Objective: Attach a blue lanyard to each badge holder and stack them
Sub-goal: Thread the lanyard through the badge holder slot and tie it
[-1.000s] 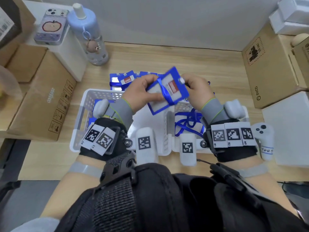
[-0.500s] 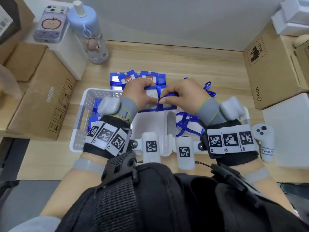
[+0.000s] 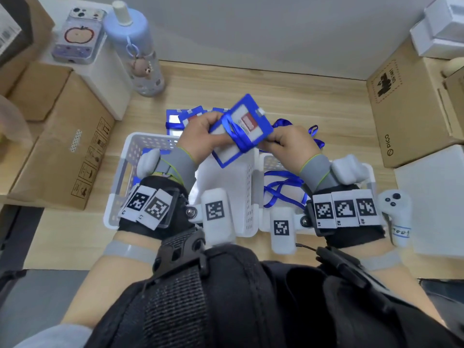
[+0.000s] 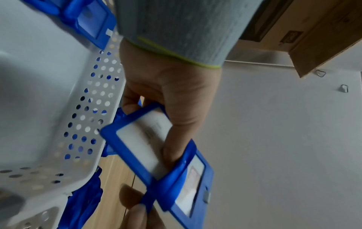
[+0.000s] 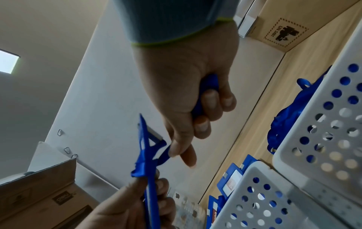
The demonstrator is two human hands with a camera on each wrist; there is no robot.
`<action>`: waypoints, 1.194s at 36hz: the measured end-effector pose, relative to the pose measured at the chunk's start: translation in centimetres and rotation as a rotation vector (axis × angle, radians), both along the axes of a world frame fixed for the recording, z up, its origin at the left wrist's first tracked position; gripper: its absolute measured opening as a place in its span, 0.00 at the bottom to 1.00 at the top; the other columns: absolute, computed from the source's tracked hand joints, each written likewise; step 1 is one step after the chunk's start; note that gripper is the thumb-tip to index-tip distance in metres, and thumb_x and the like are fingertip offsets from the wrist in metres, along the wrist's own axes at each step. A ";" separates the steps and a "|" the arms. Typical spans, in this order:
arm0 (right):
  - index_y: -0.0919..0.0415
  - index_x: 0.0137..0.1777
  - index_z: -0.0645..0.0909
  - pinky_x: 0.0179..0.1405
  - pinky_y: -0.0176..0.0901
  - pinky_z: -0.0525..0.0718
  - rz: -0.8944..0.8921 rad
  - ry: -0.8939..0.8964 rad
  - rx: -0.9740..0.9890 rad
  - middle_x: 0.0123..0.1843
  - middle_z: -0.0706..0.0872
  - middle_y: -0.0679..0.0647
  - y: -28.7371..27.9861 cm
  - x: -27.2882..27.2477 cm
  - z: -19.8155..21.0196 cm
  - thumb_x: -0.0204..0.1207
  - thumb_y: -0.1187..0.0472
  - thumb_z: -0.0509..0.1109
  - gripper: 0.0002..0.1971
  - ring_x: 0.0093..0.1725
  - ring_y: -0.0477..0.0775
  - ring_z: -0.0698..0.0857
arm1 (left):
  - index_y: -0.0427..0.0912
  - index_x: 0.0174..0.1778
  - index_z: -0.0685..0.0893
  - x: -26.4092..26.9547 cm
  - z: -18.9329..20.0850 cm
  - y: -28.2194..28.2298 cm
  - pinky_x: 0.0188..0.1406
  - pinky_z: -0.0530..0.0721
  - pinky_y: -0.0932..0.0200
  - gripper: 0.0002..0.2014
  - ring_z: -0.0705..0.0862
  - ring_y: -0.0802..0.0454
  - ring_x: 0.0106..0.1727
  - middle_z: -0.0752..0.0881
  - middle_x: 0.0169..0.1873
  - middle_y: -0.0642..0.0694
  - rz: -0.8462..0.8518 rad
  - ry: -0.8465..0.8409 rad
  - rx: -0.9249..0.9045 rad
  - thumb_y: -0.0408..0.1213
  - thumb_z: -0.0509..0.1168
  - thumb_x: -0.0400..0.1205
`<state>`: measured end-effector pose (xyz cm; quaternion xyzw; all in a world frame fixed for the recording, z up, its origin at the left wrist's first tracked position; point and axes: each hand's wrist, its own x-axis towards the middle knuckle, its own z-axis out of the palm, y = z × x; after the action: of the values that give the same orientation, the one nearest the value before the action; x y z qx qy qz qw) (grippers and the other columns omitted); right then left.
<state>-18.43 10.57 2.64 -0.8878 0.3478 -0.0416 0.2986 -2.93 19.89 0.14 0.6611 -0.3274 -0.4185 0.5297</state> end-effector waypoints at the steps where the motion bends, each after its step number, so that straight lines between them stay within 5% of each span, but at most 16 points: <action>1: 0.59 0.51 0.87 0.38 0.48 0.71 0.029 0.007 0.009 0.31 0.81 0.57 0.2 0.0 0.0 0.78 0.56 0.66 0.11 0.37 0.56 0.75 | 0.51 0.36 0.81 0.1 -0.1 0.0 0.33 0.82 0.66 0.11 0.83 0.65 0.32 0.85 0.30 0.59 0.046 0.010 0.008 0.31 0.74 0.66; 7: 0.64 0.49 0.86 0.45 0.51 0.80 0.121 0.090 -0.023 0.38 0.87 0.61 0.4 0.3 0.4 0.78 0.55 0.66 0.13 0.39 0.57 0.82 | 0.49 0.34 0.79 0.4 -0.4 0.1 0.40 0.80 0.57 0.10 0.81 0.51 0.38 0.83 0.34 0.50 0.165 -0.091 0.103 0.36 0.74 0.64; 10: 0.56 0.54 0.87 0.48 0.47 0.82 0.115 0.037 -0.011 0.43 0.89 0.54 0.3 0.5 1.0 0.77 0.58 0.68 0.09 0.33 0.45 0.81 | 0.51 0.33 0.78 0.3 -0.6 0.1 0.43 0.79 0.58 0.10 0.79 0.50 0.41 0.83 0.37 0.47 0.149 -0.178 0.141 0.36 0.75 0.67; 14: 0.57 0.52 0.88 0.52 0.45 0.80 0.052 -0.066 -0.073 0.49 0.89 0.56 0.1 1.0 1.1 0.74 0.60 0.71 0.09 0.49 0.55 0.84 | 0.50 0.29 0.75 -0.2 -0.4 0.0 0.40 0.77 0.58 0.13 0.77 0.50 0.38 0.81 0.34 0.47 0.089 -0.244 0.196 0.40 0.77 0.66; 19: 0.61 0.45 0.87 0.47 0.42 0.82 -0.100 -0.198 -0.047 0.37 0.88 0.55 0.2 1.8 1.0 0.69 0.67 0.73 0.06 0.36 0.50 0.84 | 0.50 0.25 0.71 -0.8 -0.2 -0.6 0.27 0.68 0.64 0.18 0.71 0.58 0.29 0.74 0.26 0.54 0.059 -0.336 0.197 0.39 0.74 0.71; 22: 0.51 0.36 0.76 0.42 0.41 0.83 -0.203 -0.256 -0.005 0.30 0.83 0.47 0.2 2.1 1.0 0.65 0.69 0.74 0.12 0.33 0.48 0.82 | 0.50 0.24 0.70 -1.2 0.1 -0.8 0.27 0.69 0.64 0.18 0.72 0.59 0.28 0.75 0.25 0.54 0.057 -0.344 0.182 0.40 0.74 0.72; 24: 0.49 0.33 0.69 0.42 0.42 0.83 -0.221 -0.281 -0.029 0.31 0.82 0.48 0.3 2.3 1.1 0.63 0.70 0.73 0.18 0.34 0.51 0.82 | 0.51 0.26 0.71 -1.3 0.3 -0.9 0.27 0.71 0.66 0.17 0.74 0.61 0.29 0.76 0.27 0.55 0.059 -0.330 0.172 0.41 0.74 0.72; 27: 0.56 0.37 0.74 0.43 0.45 0.84 -0.212 -0.293 -0.050 0.33 0.83 0.49 0.4 2.4 1.1 0.63 0.70 0.73 0.12 0.35 0.52 0.83 | 0.53 0.27 0.71 -1.4 0.5 -0.9 0.24 0.70 0.74 0.17 0.73 0.63 0.29 0.76 0.27 0.57 0.069 -0.322 0.149 0.41 0.74 0.72; 30: 0.61 0.40 0.78 0.43 0.42 0.84 -0.209 -0.309 -0.027 0.35 0.85 0.51 0.3 2.6 0.7 0.64 0.71 0.72 0.07 0.34 0.51 0.83 | 0.53 0.27 0.71 -1.6 0.4 -0.8 0.26 0.70 0.70 0.17 0.73 0.63 0.29 0.76 0.27 0.58 0.082 -0.319 0.141 0.42 0.74 0.72; 37: 0.53 0.39 0.73 0.36 0.29 0.80 -0.115 -0.384 0.220 0.38 0.85 0.52 0.6 2.9 0.4 0.67 0.73 0.70 0.13 0.30 0.40 0.78 | 0.53 0.28 0.72 -1.2 0.3 -0.8 0.22 0.69 0.77 0.16 0.73 0.64 0.28 0.75 0.27 0.58 0.106 -0.291 0.132 0.37 0.72 0.74; 43: 0.51 0.46 0.68 0.34 0.28 0.73 -0.010 -0.214 0.207 0.32 0.78 0.42 0.5 2.8 0.5 0.63 0.63 0.78 0.21 0.27 0.37 0.75 | 0.49 0.31 0.75 -1.3 0.0 -0.8 0.39 0.76 0.57 0.14 0.75 0.57 0.31 0.77 0.28 0.53 0.129 -0.157 0.110 0.30 0.63 0.81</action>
<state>-15.60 11.03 3.15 -0.8409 0.3210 -0.1015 0.4237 -4.26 19.11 0.12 0.7397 -0.3012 -0.3476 0.4912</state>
